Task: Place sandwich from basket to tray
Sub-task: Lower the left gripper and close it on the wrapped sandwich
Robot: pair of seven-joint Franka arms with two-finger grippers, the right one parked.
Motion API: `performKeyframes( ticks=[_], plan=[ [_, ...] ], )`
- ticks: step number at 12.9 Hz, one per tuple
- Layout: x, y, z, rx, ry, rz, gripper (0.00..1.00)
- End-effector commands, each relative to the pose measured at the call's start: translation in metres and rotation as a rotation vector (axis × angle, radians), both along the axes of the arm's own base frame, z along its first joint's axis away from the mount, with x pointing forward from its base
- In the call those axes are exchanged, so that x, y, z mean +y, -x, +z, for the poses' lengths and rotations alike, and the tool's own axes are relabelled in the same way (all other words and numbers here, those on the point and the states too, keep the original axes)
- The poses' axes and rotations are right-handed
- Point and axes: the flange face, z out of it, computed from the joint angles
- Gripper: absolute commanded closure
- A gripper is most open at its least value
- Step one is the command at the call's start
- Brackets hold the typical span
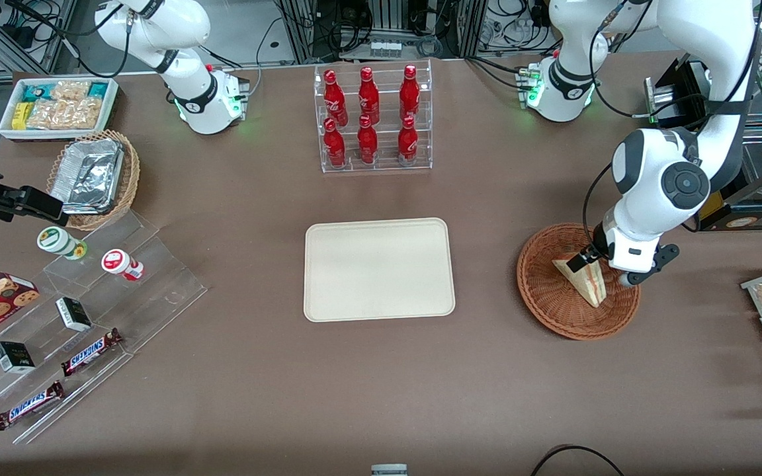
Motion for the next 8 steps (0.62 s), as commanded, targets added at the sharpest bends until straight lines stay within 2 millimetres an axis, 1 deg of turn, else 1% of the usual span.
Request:
performKeyframes(
  ticks=[1, 4, 6, 8],
  plan=[
    [0.000, 0.000, -0.006, 0.005, -0.012, 0.009, 0.00],
    [0.003, -0.001, -0.016, 0.021, -0.029, -0.002, 0.00],
    [0.004, -0.002, -0.032, 0.033, -0.030, -0.002, 0.00],
    [0.006, -0.004, -0.043, 0.033, -0.029, 0.002, 0.00]
  ],
)
